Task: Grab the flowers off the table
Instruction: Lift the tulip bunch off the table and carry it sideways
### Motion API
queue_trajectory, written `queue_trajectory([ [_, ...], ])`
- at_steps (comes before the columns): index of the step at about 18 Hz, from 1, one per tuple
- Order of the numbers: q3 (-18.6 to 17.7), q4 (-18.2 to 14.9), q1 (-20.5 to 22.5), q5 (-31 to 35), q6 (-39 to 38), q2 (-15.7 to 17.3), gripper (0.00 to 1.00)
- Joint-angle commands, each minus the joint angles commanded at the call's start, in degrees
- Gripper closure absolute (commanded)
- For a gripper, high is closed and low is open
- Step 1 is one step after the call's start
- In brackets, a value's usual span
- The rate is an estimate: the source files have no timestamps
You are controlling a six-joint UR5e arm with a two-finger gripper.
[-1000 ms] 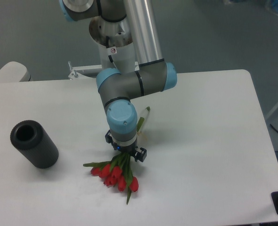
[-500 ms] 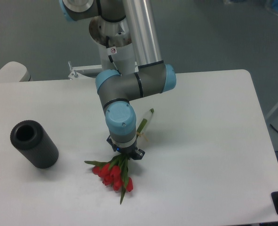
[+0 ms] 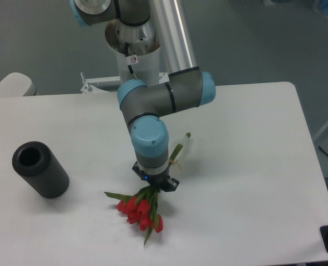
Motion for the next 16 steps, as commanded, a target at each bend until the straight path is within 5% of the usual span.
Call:
queue_trajectory([
  [16, 11.08, -8.71, 7.48, -1.4, 19.07, -5.36, 0.96],
])
